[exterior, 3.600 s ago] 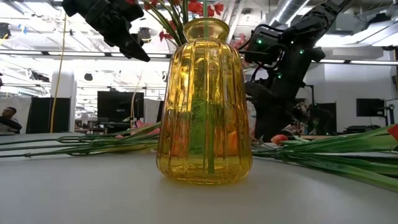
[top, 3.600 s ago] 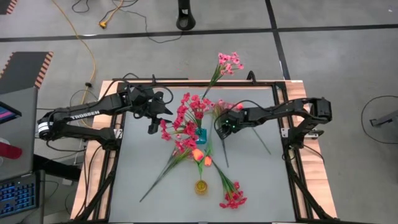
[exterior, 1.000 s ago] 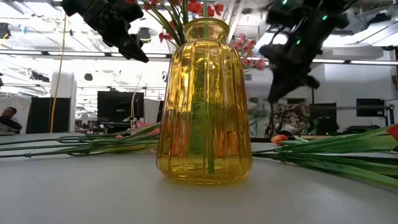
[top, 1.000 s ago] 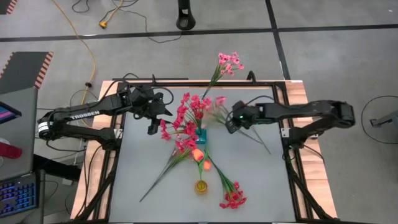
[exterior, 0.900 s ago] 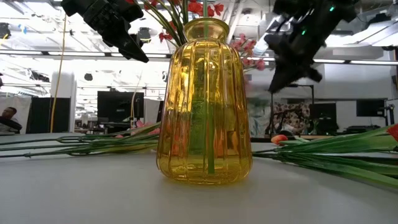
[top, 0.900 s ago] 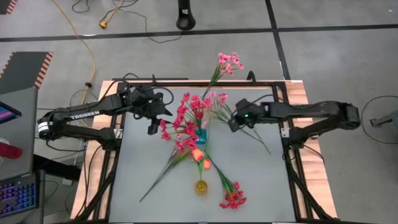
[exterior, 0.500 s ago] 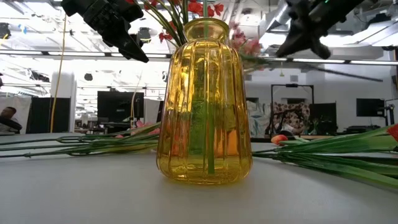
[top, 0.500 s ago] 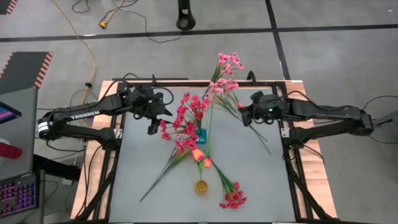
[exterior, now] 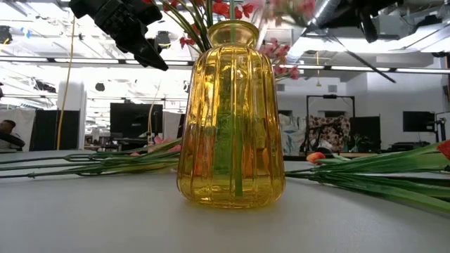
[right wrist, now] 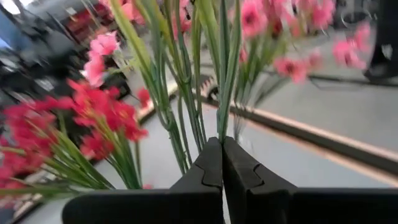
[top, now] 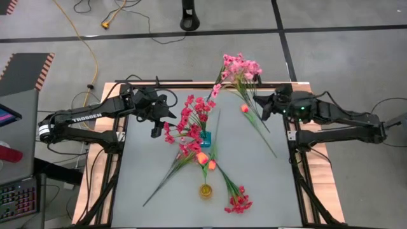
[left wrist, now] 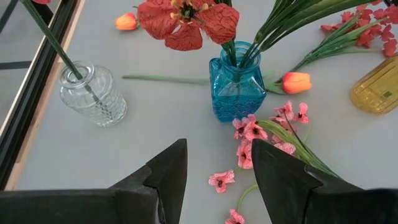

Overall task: Sort flowers into vase by color
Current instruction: Put the top pink flowers into the transparent vase

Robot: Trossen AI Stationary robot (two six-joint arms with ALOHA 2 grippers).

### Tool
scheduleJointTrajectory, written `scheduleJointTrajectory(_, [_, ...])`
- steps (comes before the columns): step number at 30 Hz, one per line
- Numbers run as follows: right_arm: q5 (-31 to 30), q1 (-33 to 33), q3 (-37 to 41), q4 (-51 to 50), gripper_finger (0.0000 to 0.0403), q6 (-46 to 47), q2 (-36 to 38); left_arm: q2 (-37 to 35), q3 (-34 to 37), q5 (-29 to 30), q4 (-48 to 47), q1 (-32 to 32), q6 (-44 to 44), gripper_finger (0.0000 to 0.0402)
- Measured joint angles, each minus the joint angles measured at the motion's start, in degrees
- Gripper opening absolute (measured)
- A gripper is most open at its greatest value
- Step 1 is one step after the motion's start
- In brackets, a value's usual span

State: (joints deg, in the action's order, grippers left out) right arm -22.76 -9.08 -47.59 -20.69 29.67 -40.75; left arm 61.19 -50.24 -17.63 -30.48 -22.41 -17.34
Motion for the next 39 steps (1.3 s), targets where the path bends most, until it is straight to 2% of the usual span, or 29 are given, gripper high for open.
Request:
scheduleJointTrajectory(10, [0.7,0.0,0.0,14.4,0.0023,-9.6,-2.5,0.0,0.0,0.0,0.7,0.0,0.0,0.0167])
scheduleJointTrajectory(19, [12.7,0.0,0.0,32.0,0.0023,-21.7,-9.3,0.0,0.0,0.0,1.6,0.0,0.0,0.0167])
scheduleJointTrajectory(28, [13.9,-1.1,0.8,38.2,0.0023,-25.6,-14.6,0.0,0.0,0.0,1.5,0.0,0.1,0.0167])
scheduleJointTrajectory(30, [14.2,-1.8,3.7,42.7,0.0023,-25.3,-14.5,0.0,0.0,0.0,1.5,0.0,0.1,0.0167])
scheduleJointTrajectory(33, [17.7,-4.2,10.6,50.1,0.0023,-23.5,-12.5,0.0,0.0,-0.1,1.5,0.0,0.1,0.0167])
scheduleJointTrajectory(39, [21.3,-10.2,25.3,75.5,0.0023,-15.5,-9.9,0.0,0.0,-0.1,1.5,0.0,0.0,0.0167])
